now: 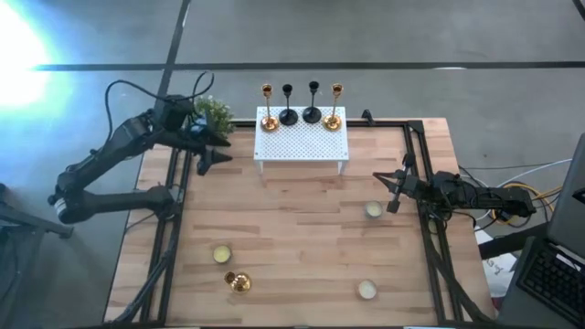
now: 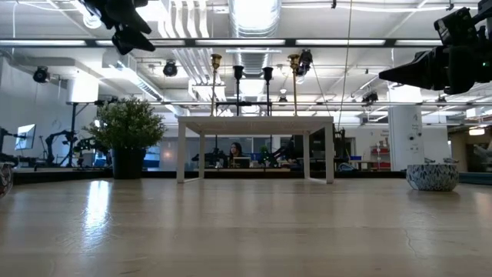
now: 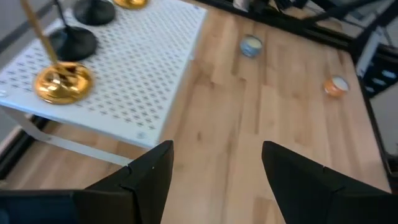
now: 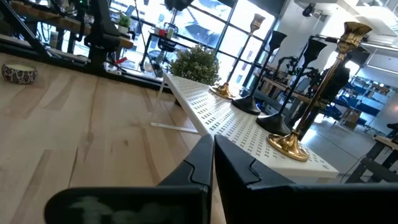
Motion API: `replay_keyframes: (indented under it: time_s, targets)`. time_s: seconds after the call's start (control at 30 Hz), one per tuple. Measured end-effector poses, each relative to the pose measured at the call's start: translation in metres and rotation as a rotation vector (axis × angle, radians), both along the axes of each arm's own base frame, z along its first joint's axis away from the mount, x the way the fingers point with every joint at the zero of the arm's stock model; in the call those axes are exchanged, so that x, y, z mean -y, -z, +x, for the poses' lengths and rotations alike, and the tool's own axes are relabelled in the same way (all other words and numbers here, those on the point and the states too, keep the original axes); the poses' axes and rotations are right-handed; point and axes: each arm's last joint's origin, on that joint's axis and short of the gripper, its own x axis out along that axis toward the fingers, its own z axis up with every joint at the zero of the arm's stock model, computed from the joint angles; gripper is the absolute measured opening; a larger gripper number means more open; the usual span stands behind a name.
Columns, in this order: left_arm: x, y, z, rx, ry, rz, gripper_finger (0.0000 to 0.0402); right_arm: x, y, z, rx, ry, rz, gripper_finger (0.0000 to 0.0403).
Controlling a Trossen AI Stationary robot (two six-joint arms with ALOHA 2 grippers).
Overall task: Pick & Place candle stick holders
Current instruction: Put the black scented candle on the shelf
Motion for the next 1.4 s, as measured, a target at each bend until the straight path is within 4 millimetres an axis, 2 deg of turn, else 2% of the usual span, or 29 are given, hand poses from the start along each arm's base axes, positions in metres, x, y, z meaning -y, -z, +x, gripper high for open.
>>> replay_keyframes:
  time_s: [0.17,0.4,0.6,0.97,1.23,1.4]
  targets:
    - [0.014,0.001,-0.002,-0.033,0.058,-0.002,0.025,0.0,0.0,0.0,0.0,0.0,0.0,0.0008]
    - [0.035,0.013,-0.005,-0.221,0.095,0.011,0.025,0.0,0.0,0.0,0.0,0.0,0.0,0.0008]
    - [0.054,0.02,-0.005,-0.298,0.141,-0.088,0.025,0.0,0.0,0.0,0.0,0.0,0.0,0.0008]
    - [0.09,0.049,-0.001,-0.465,0.161,-0.103,0.0217,0.0,0.0,0.0,0.0,0.0,0.0,0.0008]
    - [0.095,0.055,0.007,-0.51,0.17,-0.128,0.0215,0.0,0.0,0.0,0.0,0.0,0.0,0.0008]
    - [0.1,0.055,0.017,-0.485,0.238,-0.282,0.0218,0.0,0.0,0.0,0.0,0.0,0.0,0.0008]
